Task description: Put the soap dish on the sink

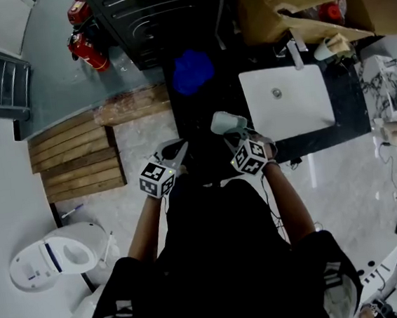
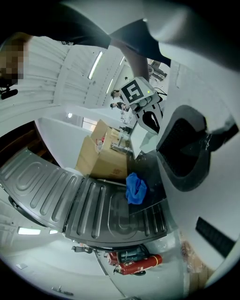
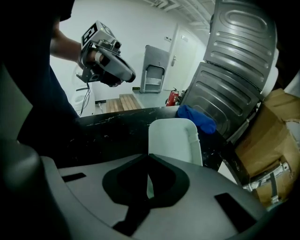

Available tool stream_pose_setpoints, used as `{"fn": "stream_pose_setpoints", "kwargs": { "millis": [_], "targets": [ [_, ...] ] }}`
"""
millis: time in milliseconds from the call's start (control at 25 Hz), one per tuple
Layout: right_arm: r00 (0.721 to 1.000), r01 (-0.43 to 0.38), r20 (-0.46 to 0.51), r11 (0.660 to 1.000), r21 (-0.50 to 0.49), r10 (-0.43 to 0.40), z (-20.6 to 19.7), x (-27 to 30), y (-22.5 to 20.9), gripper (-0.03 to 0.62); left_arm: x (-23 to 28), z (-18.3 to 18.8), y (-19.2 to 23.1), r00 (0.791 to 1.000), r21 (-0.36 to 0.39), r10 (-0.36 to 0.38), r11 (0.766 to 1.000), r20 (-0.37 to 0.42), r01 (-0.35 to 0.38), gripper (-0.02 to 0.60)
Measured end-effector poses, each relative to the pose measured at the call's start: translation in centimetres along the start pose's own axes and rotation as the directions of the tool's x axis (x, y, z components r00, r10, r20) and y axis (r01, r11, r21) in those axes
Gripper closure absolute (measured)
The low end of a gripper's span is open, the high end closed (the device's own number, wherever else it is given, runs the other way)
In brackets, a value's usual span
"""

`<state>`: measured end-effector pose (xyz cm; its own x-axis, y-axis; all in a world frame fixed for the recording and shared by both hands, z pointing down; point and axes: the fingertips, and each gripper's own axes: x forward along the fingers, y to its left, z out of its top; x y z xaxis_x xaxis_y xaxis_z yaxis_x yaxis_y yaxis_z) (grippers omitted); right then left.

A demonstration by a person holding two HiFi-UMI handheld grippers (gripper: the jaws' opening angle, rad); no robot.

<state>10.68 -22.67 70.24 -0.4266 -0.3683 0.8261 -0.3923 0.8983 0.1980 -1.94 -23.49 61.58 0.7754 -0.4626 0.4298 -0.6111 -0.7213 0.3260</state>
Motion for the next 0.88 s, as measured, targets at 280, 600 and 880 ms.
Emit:
{"fn": "stream_pose_setpoints", "kwargs": {
  "millis": [280, 600, 880],
  "targets": [
    [0.998, -0.013, -0.061, 0.997, -0.078, 0.008, -0.4, 0.9, -0.2, 0.595, -0.2, -0.6, 0.4, 1.0, -0.022, 0.016, 1.0, 0.008, -0.016, 0.581],
    [0.996, -0.015, -0.084, 0.993, -0.114, 0.006, -0.6, 1.2, -0.6, 0.595, 0.2, -0.4, 0.5, 1.0, -0.024, 0.019, 1.0, 0.019, -0.019, 0.581],
    [0.993, -0.001, -0.114, 0.983, -0.183, -0.02, -0.8, 1.7, -0.7, 0.595, 0.2, -0.7, 0.5, 0.999, -0.031, 0.022, 0.999, 0.023, -0.022, 0.581]
  ]
}}
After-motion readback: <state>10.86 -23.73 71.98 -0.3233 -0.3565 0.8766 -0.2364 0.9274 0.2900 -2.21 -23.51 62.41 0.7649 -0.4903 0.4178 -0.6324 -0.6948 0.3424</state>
